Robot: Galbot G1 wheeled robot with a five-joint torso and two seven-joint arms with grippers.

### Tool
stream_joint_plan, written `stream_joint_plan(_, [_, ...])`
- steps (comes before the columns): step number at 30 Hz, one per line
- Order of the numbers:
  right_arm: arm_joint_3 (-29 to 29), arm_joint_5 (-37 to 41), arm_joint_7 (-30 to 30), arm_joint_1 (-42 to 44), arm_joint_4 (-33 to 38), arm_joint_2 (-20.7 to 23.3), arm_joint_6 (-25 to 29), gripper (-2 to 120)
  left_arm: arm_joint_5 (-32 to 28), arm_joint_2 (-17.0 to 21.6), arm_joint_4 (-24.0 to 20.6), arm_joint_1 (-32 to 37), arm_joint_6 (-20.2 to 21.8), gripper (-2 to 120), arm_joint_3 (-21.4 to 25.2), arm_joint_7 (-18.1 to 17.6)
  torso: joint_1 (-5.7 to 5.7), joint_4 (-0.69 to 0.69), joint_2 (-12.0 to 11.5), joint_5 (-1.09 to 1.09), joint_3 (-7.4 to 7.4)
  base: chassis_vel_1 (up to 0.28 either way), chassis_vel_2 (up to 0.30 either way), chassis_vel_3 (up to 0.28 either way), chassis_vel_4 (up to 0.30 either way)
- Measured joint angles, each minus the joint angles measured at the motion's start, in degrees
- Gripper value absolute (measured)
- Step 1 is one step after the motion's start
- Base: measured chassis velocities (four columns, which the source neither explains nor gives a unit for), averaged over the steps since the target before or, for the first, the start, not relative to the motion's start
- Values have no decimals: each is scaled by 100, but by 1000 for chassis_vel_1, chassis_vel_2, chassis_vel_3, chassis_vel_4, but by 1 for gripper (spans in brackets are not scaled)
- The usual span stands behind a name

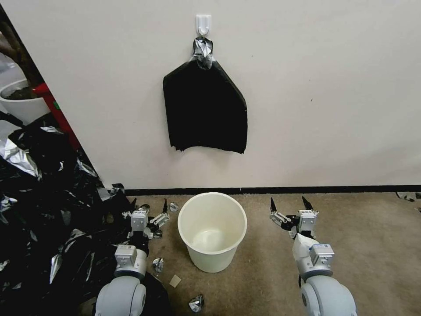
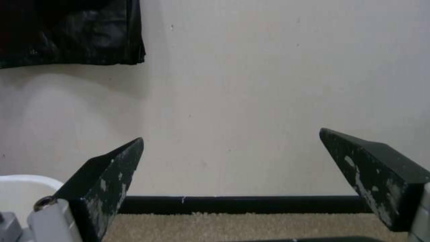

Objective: Place a trash bag onto the trash bin.

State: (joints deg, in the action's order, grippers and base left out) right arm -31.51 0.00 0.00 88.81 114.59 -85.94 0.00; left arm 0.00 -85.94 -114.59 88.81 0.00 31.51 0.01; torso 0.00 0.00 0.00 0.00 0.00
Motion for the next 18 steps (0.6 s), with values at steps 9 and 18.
stream_joint_plan(9, [0, 0, 0, 0, 0, 0, 0, 100, 0, 0, 0, 0, 0, 100, 0, 0, 0, 0, 0, 0, 0, 0, 0, 0, 0])
stream_joint_plan(18, [2, 2, 4, -1, 0, 2, 2, 100, -9, 0, 0, 1, 0, 100, -1, -2, 0, 0, 0, 0, 0, 0, 0, 0, 0])
